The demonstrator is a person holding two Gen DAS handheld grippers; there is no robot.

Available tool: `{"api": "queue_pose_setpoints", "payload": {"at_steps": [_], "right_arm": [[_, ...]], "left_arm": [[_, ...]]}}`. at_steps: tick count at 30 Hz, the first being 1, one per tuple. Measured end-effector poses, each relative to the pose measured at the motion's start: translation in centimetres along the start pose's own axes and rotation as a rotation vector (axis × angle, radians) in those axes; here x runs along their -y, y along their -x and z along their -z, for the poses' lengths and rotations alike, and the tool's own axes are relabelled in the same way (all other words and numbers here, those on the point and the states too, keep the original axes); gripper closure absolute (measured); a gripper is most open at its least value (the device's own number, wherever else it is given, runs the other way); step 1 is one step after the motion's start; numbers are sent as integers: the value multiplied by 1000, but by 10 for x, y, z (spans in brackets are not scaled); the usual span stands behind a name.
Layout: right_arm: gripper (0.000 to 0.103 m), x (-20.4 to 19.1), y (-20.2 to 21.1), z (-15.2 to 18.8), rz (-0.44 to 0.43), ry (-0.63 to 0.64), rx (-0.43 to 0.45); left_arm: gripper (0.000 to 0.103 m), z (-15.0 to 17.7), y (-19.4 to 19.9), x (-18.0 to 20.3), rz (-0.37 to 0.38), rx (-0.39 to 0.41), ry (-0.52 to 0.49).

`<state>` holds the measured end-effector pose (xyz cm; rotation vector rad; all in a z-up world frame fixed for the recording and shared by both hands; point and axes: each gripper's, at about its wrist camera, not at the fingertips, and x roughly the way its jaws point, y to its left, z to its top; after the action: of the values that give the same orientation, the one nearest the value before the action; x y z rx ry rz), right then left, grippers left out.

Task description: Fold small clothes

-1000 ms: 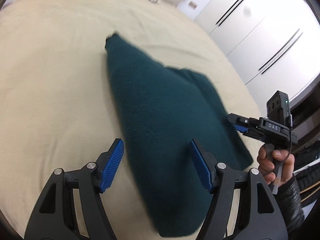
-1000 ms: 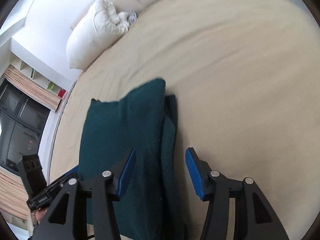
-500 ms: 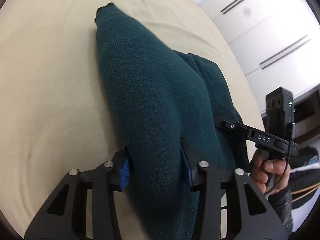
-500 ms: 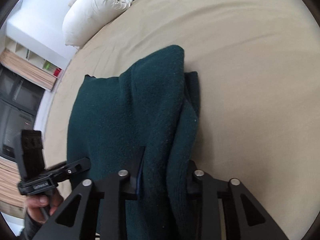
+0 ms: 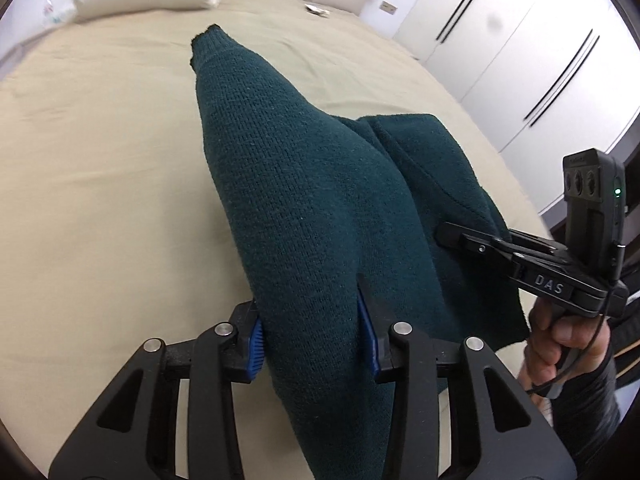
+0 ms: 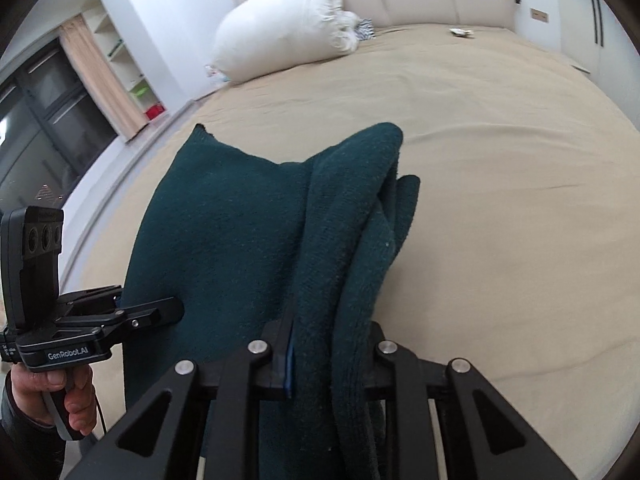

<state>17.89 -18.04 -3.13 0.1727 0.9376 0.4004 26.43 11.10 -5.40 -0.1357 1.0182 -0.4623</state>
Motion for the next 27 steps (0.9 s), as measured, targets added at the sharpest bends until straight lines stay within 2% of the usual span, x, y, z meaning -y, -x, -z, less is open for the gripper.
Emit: {"api": "queue_pose_setpoints", "payload": {"at_steps": [3,6,9,12,14,16,17,18,19,23,24,25,27], "right_arm": [[81,-22,-9,21,-59,-16,-7],[81,-37,-29,40,-111,-49,-36],[81,-45,-50,56,-114,-76,-79],[79,-34,-82,68,-69,-125,-124],[76,-16,-78,83,-123,-194,-112],[64,-3,-73,88,-124,-232,-96],[54,-1,-69,91,-114,-235,-93],[52,0,-63,95,-108,-240,-92],[52,2,-57,94,-99,-244,-85],[52,-10,-23,93,-19,-222,-5],[54,-18,-21,90,-6,-223,19],[54,-19,-10,89,-2,-221,47],[55,-31,9,86,-58,-203,92]], "left_arm": [[66,32,30,-20,-65,13,3],[66,60,40,-40,-91,10,31],[65,84,24,-54,-113,-10,56],[62,98,-1,-68,-140,-42,79],[58,103,-8,-73,-129,-34,98],[56,103,-8,-67,-140,-24,84],[56,103,-9,-65,-150,-22,73],[55,103,-9,-67,-153,-21,70],[55,100,-7,-82,-152,-19,74],[53,101,-11,-82,-160,-7,73],[53,111,-5,-74,-163,-4,70],[53,108,-6,-78,-164,-3,68],[52,109,-5,-77,-170,0,63]]}}
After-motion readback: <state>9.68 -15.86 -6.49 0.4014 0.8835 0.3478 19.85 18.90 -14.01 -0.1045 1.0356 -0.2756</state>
